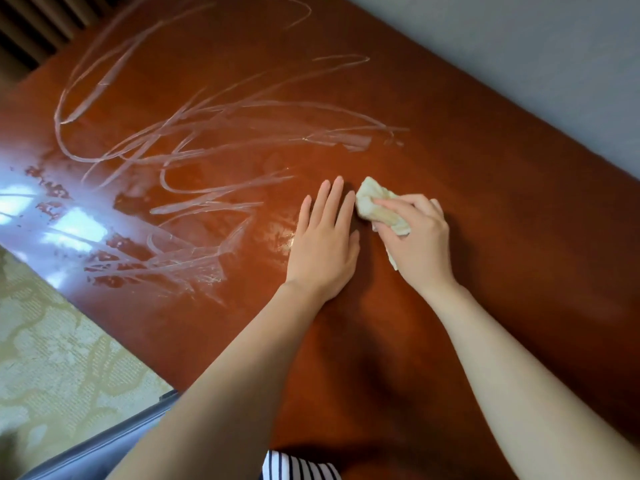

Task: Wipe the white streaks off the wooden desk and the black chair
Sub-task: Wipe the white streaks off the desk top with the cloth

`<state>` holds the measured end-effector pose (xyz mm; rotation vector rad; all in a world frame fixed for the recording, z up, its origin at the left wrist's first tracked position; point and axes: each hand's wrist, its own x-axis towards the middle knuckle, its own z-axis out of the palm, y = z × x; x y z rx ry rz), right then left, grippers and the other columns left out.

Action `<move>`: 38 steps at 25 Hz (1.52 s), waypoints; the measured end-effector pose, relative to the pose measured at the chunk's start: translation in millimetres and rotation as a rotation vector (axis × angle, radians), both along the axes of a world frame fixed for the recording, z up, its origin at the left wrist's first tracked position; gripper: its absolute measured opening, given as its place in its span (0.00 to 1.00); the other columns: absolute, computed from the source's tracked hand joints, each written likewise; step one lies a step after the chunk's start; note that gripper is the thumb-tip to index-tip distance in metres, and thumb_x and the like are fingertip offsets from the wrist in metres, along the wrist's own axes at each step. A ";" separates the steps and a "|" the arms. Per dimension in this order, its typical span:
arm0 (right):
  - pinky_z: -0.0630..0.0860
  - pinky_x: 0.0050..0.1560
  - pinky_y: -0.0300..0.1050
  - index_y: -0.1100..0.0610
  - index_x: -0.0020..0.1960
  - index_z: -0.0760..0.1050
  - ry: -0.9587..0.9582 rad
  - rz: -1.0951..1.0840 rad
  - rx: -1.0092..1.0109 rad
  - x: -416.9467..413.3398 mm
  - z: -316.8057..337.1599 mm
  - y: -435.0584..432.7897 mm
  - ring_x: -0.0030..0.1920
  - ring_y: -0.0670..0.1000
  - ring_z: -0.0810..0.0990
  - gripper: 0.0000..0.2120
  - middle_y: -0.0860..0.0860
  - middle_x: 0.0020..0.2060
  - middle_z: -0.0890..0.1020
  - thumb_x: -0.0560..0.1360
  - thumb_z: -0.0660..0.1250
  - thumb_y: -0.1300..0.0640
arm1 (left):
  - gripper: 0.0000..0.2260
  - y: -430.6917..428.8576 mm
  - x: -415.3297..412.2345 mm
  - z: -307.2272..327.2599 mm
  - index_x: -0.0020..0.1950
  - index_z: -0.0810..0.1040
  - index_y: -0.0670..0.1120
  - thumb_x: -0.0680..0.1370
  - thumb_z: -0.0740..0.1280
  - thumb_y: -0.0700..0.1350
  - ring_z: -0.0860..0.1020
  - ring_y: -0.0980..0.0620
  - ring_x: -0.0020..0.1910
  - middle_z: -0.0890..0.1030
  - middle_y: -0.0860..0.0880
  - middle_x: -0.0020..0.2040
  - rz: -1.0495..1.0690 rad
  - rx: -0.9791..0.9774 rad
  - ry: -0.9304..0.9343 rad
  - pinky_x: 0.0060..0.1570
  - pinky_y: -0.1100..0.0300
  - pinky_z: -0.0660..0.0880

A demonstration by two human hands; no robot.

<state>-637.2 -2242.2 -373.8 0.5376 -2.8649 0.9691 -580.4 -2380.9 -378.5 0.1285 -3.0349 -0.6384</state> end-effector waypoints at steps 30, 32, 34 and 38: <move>0.62 0.46 0.38 0.54 0.52 0.81 -0.032 -0.126 0.038 -122.0 5.5 1.5 0.50 0.57 0.74 0.12 0.53 0.49 0.80 0.68 0.71 0.60 | 0.09 -1.3 -29.1 -11.6 0.55 0.70 0.41 0.78 0.56 0.42 0.67 0.38 0.58 0.70 0.41 0.56 0.161 0.081 0.129 0.59 0.43 0.71; 0.62 0.47 0.39 0.54 0.53 0.79 -0.017 -0.198 0.086 -140.4 4.3 -22.5 0.53 0.57 0.73 0.11 0.54 0.52 0.79 0.71 0.68 0.58 | 0.11 -1.3 -29.6 -11.3 0.55 0.71 0.40 0.78 0.55 0.43 0.69 0.37 0.58 0.72 0.41 0.55 0.155 0.039 0.115 0.58 0.43 0.71; 0.64 0.50 0.43 0.54 0.56 0.77 -0.006 -0.185 0.158 -151.0 5.4 -50.8 0.55 0.57 0.72 0.11 0.54 0.56 0.77 0.73 0.66 0.57 | 0.12 -1.4 -29.8 -11.2 0.55 0.72 0.40 0.77 0.55 0.44 0.69 0.37 0.58 0.72 0.41 0.55 0.152 0.024 0.110 0.59 0.44 0.71; 0.67 0.55 0.49 0.51 0.60 0.75 -0.016 0.030 0.217 -144.8 9.1 -95.3 0.57 0.57 0.69 0.13 0.51 0.58 0.75 0.75 0.64 0.56 | 0.13 -2.8 -30.8 -11.4 0.56 0.72 0.39 0.77 0.55 0.44 0.68 0.38 0.59 0.73 0.41 0.56 0.160 0.030 0.098 0.59 0.45 0.71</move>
